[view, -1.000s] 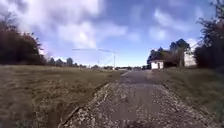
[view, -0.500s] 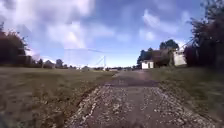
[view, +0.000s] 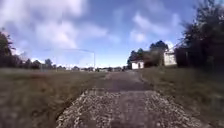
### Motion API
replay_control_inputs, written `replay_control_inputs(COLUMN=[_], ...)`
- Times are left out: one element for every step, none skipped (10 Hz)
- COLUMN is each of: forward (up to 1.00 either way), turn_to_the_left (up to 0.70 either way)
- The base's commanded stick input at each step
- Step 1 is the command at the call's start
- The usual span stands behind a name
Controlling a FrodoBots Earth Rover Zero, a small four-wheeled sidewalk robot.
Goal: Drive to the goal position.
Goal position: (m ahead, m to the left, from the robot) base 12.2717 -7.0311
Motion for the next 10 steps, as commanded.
replay_control_inputs(forward=[0.85,0.85,0.85,0.85,0.85,0.85,0.85,0.85,0.85,0.85], turn_to_the_left=[0.0,0.0,0.0,0.0,0.0,0.0,0.0,0.0,0.0,-0.24])
